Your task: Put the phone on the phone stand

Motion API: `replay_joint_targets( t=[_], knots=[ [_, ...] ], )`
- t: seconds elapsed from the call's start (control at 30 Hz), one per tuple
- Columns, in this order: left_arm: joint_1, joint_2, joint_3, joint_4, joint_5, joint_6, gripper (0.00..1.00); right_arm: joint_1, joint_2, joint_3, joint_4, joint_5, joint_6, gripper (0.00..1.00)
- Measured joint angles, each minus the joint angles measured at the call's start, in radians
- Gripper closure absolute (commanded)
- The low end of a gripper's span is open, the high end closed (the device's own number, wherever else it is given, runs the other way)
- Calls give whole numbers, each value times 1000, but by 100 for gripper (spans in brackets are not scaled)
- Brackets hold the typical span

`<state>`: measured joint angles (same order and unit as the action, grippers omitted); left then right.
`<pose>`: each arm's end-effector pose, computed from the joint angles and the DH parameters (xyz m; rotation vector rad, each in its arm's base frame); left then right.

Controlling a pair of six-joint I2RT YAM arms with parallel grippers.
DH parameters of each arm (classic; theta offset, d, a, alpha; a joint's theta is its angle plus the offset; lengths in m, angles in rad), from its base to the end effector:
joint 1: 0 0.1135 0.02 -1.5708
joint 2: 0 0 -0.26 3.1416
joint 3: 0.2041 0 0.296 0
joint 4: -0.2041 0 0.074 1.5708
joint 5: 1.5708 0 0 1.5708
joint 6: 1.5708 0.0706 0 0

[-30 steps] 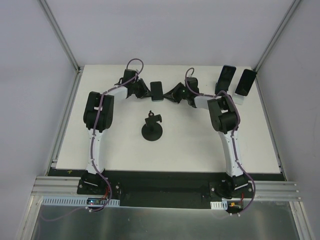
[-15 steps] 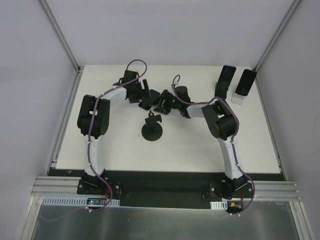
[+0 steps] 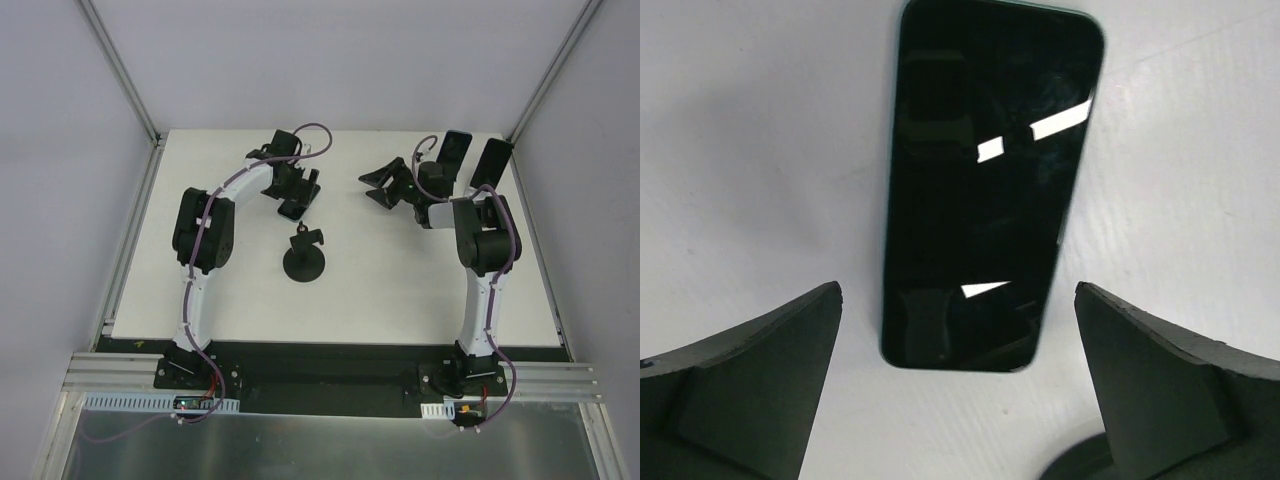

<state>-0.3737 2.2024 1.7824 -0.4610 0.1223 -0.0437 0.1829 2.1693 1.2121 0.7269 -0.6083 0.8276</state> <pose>0.5129 -0.2104 0.1488 0.4595 2.4286 -0.3320 0.4950 0.1326 0.0958 0.1525 1.9386 1.2423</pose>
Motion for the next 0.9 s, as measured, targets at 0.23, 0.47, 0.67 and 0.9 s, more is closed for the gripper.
replay_joint_targets(
  t=[0.23,0.47,0.67,0.9],
  knots=[
    [-27,82,75,-89,-82,71,1,-5,0,-29,110,-37,47,28],
    [-39,101,110,-122,-82,94,3,-15,0,-41,169,-44,71,29],
    [-40,158,211,-175,-116,97,10,-16,0,-45,193,-44,82,29],
    [-40,219,320,-221,-129,98,38,-16,0,-45,204,-45,85,29]
  ],
)
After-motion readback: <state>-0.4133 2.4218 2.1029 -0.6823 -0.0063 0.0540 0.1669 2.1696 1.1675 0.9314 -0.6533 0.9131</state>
